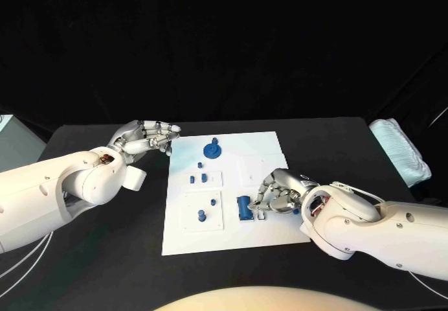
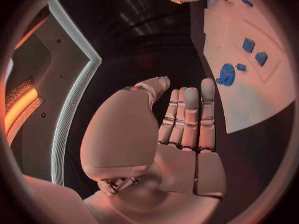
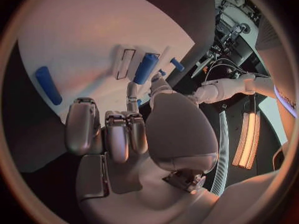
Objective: Assemble the parts on the task board
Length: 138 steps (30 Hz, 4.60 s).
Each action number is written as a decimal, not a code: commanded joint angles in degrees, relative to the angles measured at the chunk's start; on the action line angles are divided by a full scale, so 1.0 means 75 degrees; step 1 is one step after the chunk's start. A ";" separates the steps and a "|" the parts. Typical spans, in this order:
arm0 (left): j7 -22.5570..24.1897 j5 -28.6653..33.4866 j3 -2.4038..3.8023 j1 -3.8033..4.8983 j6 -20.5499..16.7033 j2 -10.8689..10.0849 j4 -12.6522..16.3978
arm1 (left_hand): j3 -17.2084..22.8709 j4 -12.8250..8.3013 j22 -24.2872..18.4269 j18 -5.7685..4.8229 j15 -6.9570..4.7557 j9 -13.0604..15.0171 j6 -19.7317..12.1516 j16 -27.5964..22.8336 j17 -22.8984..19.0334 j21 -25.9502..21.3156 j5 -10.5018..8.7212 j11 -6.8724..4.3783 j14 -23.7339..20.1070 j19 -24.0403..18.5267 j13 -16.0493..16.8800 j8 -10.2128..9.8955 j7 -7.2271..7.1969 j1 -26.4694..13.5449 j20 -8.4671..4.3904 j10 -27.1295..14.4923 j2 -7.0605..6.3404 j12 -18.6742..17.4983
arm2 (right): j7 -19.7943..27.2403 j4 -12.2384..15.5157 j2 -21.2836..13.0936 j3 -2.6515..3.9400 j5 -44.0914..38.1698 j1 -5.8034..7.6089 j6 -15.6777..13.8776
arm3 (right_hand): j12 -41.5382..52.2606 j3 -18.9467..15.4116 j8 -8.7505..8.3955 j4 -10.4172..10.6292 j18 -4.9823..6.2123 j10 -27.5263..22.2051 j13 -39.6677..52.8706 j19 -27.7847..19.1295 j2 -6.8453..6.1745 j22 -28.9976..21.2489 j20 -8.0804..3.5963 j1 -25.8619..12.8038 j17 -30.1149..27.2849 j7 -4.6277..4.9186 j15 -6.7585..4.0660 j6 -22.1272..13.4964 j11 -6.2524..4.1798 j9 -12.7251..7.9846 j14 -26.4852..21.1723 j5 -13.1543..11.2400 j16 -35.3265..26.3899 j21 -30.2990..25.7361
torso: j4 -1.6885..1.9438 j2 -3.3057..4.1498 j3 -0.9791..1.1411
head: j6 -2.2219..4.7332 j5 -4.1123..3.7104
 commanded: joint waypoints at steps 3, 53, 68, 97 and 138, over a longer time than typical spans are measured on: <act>0.0027 0.0012 0.0004 -0.0003 0.0102 0.0015 0.0005 | -0.0018 0.0030 -0.0011 0.0107 0.0021 -0.0002 -0.0011 0.0042 0.0001 -0.0041 0.0014 -0.0014 -0.0060 0.0024 -0.0014 0.0046 -0.0015 0.0030 0.0046 -0.0060 0.0063 0.0000 | 0.0321 0.0052 -0.0240 0.0010 -0.0106 0.0049 -0.0822 | 0.0016 0.0079 -0.0040 0.0002 -0.0092 0.0799 0.2012 0.0123 -0.0024 0.0612 -0.0043 -0.0092 0.2013 0.0011 -0.0018 0.0004 -0.0038 -0.0020 0.0798 0.0214 0.0033 -0.0003 | 0.0002 -0.0008 -0.0004 | 0.0018 -0.0016; 0.0097 0.0007 -0.0004 -0.0009 0.0112 -0.0042 0.0134 | -0.0027 0.0033 -0.0013 0.0106 0.0023 -0.0004 -0.0014 0.0041 0.0002 -0.0052 0.0013 -0.0013 -0.0078 0.0009 -0.0020 0.0057 -0.0017 0.0039 0.0048 -0.0062 0.0055 0.0012 | -0.0385 -0.0374 -0.1160 -0.0039 -0.0779 -0.0359 0.0728 | -0.0098 0.1047 -0.0331 -0.0091 -0.0088 0.0746 0.1956 0.0123 -0.0035 0.0660 -0.0009 0.1090 0.2013 0.0055 0.0013 -0.0038 -0.0002 -0.0201 0.0798 -0.0333 0.0033 -0.0085 | 0.0018 0.0005 -0.0002 | -0.0037 -0.0270; 0.0071 0.0008 -0.0004 -0.0009 0.0135 -0.0052 0.0143 | -0.0030 0.0041 -0.0014 0.0106 0.0024 -0.0004 -0.0015 0.0042 0.0002 -0.0054 0.0013 -0.0012 -0.0081 0.0007 -0.0022 0.0060 -0.0016 0.0033 0.0050 -0.0064 0.0058 0.0014 | -0.0752 -0.0558 -0.0867 -0.0039 -0.1343 -0.0448 0.0916 | -0.0111 0.2320 -0.0440 -0.0247 -0.0088 0.0740 0.1952 0.0133 -0.0405 0.0704 -0.0040 0.1423 0.2013 0.0045 -0.0009 0.0077 -0.0021 -0.0293 0.0798 0.1019 0.0033 -0.0126 | 0.0015 -0.0009 -0.0010 | -0.0042 -0.0248; 0.0051 0.0007 -0.0004 -0.0009 0.0151 -0.0051 0.0166 | -0.0030 0.0041 -0.0014 0.0106 0.0024 -0.0004 -0.0015 0.0042 0.0002 -0.0054 0.0013 -0.0012 -0.0081 0.0007 -0.0022 0.0060 -0.0016 0.0033 0.0050 -0.0064 0.0058 0.0014 | -0.0372 0.0354 -0.0758 -0.0018 0.1309 -0.0156 -0.0722 | 0.0016 0.3880 -0.0181 -0.0730 -0.0107 0.0799 0.2012 0.0188 -0.0791 0.0829 -0.0078 0.0393 0.2013 -0.0012 -0.0052 0.0071 -0.0074 -0.0016 0.0798 0.2149 0.0033 -0.0055 | 0.0009 0.0004 -0.0006 | -0.0001 -0.0261; -0.0032 0.0000 -0.0004 -0.0008 0.0189 -0.0071 0.0170 | -0.0033 0.0087 -0.0015 0.0106 0.0029 -0.0008 -0.0017 0.0051 0.0006 -0.0067 0.0021 -0.0009 -0.0096 -0.0005 -0.0036 0.0079 -0.0013 0.0017 0.0056 -0.0075 0.0095 0.0030 | -0.0038 -0.0032 -0.0072 -0.0017 0.2342 -0.0327 -0.0368 | 0.0016 0.3575 -0.0132 -0.0542 -0.0080 0.0799 0.2012 0.0158 -0.0763 0.0791 -0.0062 -0.0602 0.2013 0.0007 -0.0031 0.0004 -0.0050 0.0075 0.0798 0.1459 0.0033 -0.0257 | 0.0010 -0.0002 -0.0002 | -0.0084 -0.0194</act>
